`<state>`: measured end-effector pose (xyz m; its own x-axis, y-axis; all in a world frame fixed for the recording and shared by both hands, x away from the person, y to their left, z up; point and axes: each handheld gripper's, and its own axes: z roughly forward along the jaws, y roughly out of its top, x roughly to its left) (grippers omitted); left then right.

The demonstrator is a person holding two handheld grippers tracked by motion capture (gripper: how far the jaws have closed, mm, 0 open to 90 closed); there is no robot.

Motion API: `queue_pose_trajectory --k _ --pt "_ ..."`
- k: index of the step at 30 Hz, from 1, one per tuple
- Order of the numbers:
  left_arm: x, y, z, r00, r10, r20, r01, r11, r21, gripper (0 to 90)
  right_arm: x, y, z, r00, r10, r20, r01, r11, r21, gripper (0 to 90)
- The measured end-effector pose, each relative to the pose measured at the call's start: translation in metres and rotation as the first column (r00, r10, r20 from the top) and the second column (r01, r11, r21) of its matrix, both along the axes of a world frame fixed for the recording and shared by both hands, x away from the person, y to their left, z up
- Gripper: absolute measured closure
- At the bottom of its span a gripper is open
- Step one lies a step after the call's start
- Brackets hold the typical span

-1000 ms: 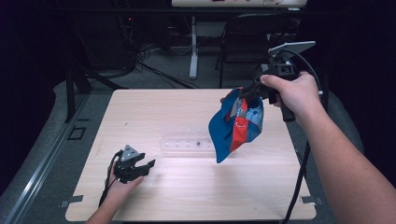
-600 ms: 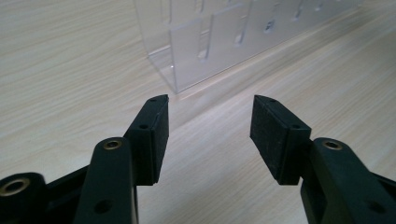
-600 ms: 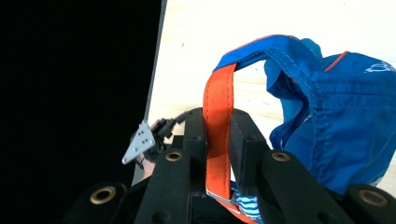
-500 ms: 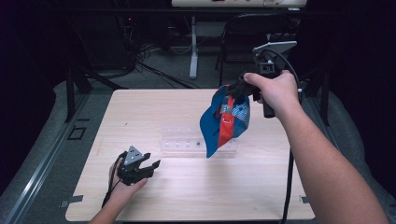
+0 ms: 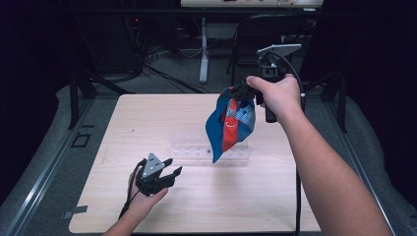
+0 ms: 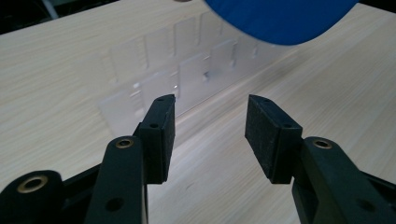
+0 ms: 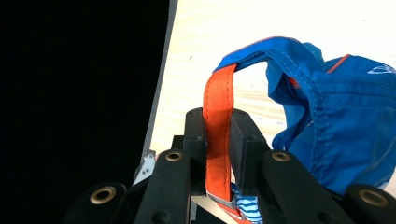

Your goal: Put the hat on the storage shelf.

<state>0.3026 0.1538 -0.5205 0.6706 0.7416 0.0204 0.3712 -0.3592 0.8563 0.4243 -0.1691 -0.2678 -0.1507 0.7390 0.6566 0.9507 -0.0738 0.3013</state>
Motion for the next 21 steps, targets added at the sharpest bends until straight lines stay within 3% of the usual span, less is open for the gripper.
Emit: queue_pose_trajectory --k 11,21 --pt "0.007 -0.047 0.011 0.9964 -0.082 0.022 0.082 0.9965 -0.012 53.1 0.010 0.004 -0.001 0.9995 -0.019 0.026 0.018 1.000 0.023 78.4" --pt "0.018 -0.060 0.017 0.9964 -0.079 0.032 0.079 0.9969 -0.007 54.6 0.018 0.000 -0.009 0.9990 -0.041 0.015 0.041 0.999 0.011 78.4"
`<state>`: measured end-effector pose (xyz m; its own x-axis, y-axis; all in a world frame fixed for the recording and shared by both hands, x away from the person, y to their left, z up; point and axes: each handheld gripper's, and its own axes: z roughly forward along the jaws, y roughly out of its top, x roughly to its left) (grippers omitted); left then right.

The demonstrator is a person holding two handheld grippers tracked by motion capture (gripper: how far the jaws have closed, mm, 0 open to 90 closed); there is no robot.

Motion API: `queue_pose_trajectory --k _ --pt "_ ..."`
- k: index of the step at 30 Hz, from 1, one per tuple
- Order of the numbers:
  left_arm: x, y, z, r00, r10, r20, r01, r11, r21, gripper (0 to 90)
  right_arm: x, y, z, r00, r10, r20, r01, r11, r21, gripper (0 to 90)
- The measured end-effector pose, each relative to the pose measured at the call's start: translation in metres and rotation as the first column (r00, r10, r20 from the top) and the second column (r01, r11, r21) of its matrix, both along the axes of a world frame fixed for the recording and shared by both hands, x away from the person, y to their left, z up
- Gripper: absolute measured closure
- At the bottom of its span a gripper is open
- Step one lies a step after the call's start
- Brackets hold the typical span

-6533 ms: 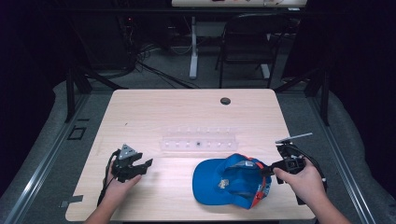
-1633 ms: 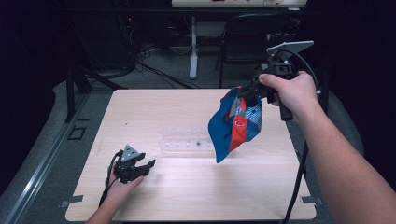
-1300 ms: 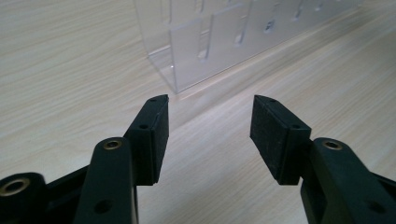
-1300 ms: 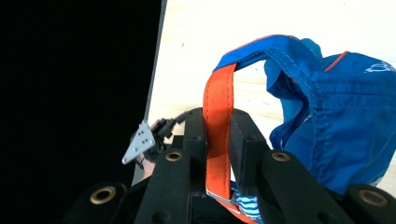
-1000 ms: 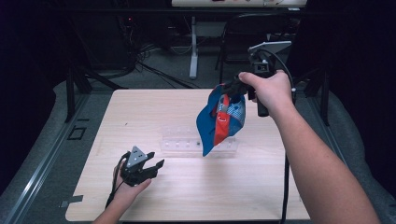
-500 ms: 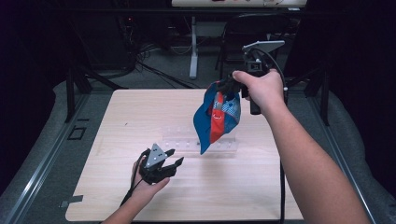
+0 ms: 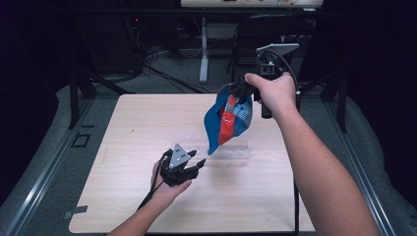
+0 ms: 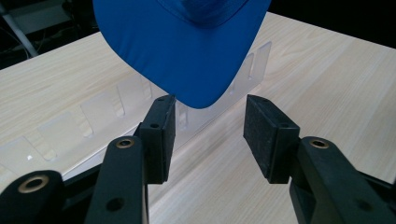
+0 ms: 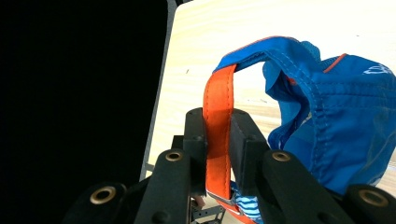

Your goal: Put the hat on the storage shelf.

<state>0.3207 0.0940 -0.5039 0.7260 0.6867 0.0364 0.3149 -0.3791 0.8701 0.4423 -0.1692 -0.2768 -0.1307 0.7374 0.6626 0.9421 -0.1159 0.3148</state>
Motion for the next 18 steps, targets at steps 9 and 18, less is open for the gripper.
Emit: queue_pose_trajectory --k 9,18 --pt "0.007 -0.008 0.000 0.9999 -0.010 0.001 0.010 0.9999 0.012 60.9 0.000 0.001 -0.006 0.9998 0.015 -0.009 -0.015 1.000 0.000 78.3" --pt "0.010 -0.025 0.000 0.9999 -0.014 0.003 0.014 0.9997 0.020 65.4 -0.001 0.005 -0.006 0.9997 0.024 -0.002 -0.024 1.000 0.002 78.3"
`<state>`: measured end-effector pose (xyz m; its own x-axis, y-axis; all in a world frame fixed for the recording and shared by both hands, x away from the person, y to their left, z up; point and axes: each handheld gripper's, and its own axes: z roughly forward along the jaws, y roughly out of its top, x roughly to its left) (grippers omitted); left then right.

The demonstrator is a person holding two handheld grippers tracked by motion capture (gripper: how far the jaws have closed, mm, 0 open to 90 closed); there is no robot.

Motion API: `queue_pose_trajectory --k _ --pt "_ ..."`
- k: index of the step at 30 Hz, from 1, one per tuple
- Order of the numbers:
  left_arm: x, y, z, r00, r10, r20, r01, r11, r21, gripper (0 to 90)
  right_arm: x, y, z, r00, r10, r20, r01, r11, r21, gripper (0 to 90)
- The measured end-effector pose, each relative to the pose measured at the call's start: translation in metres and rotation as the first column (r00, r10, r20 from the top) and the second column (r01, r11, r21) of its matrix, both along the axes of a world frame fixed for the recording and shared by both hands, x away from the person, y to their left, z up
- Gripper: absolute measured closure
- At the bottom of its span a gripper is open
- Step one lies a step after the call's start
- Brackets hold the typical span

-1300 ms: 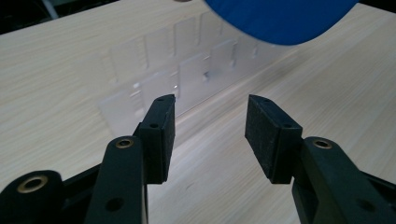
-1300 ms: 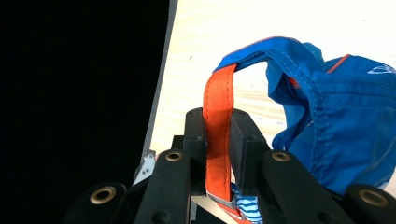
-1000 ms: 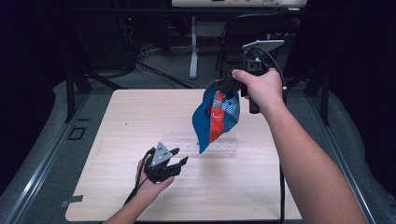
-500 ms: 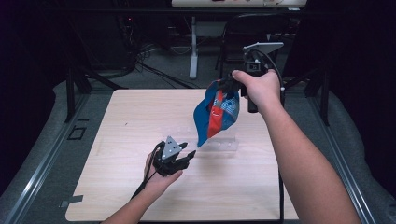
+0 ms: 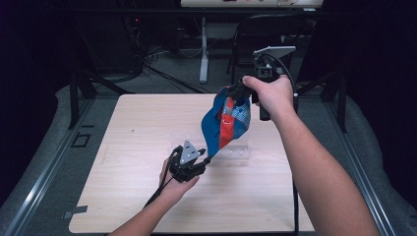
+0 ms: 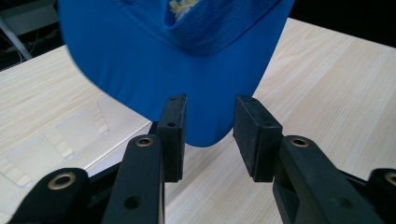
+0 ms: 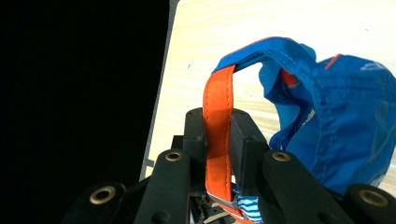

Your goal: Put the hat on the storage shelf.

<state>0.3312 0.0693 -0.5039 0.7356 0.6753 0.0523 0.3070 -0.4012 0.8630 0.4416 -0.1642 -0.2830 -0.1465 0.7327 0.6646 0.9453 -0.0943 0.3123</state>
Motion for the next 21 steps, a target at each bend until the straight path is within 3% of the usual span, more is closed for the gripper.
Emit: queue_pose_trajectory --k 10,19,21 --pt "0.004 -0.007 -0.003 0.9998 0.018 0.000 -0.018 0.9993 0.032 65.1 0.000 0.001 0.000 1.0000 0.008 -0.004 -0.008 1.000 -0.003 78.2" --pt "-0.006 -0.008 0.002 0.9994 -0.031 0.016 0.031 0.9995 -0.003 58.0 -0.001 -0.001 0.001 1.0000 -0.002 -0.007 0.002 1.000 0.002 78.2" --pt "-0.006 -0.012 0.003 0.9990 -0.041 0.017 0.041 0.9992 0.006 56.8 -0.002 -0.001 0.002 1.0000 -0.004 -0.003 0.004 1.000 0.002 78.2"
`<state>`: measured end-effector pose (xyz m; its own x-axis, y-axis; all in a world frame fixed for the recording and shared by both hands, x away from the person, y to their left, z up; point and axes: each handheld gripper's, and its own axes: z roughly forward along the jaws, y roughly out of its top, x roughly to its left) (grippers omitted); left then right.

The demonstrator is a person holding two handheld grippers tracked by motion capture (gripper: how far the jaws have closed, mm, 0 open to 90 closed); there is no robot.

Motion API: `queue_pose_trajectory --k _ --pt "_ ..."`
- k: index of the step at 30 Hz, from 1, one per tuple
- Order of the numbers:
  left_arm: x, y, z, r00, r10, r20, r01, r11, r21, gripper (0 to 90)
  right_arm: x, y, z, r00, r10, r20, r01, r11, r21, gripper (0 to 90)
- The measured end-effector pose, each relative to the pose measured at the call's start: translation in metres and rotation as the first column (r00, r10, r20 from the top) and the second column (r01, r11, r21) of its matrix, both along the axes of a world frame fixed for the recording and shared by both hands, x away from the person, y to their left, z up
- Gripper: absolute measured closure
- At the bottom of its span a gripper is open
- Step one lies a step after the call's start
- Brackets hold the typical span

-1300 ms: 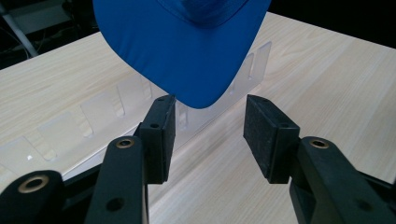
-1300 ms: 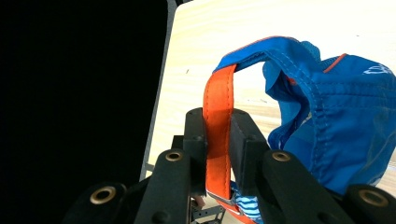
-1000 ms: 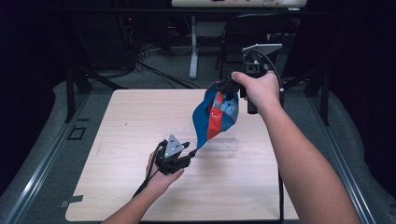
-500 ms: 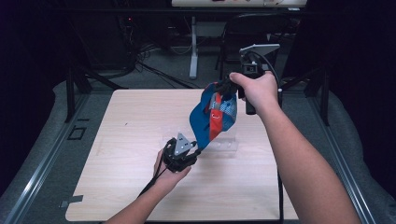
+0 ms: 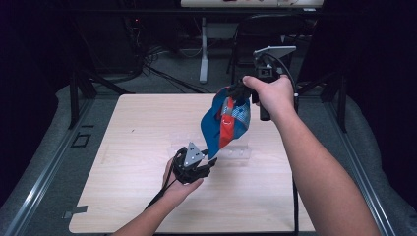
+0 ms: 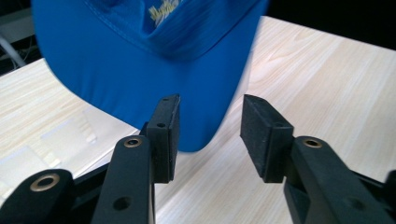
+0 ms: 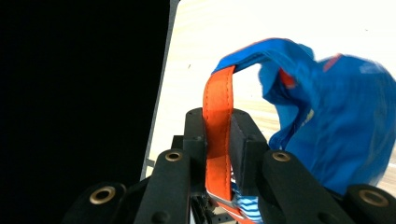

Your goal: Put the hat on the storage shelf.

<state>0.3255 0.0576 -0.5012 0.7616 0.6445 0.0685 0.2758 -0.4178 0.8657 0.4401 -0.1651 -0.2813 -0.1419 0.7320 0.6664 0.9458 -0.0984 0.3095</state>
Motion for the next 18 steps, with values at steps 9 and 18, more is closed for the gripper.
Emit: queue_pose_trajectory --k 9,18 --pt "0.005 -0.006 -0.003 0.9994 0.033 -0.005 -0.032 0.9980 0.054 78.3 -0.001 0.001 0.000 1.0000 0.008 0.001 -0.008 1.000 -0.005 78.2" --pt "0.006 0.007 0.000 0.9997 0.026 0.001 -0.026 0.9987 0.044 83.5 -0.002 0.000 0.000 0.9999 0.011 0.006 -0.011 1.000 0.002 78.1"
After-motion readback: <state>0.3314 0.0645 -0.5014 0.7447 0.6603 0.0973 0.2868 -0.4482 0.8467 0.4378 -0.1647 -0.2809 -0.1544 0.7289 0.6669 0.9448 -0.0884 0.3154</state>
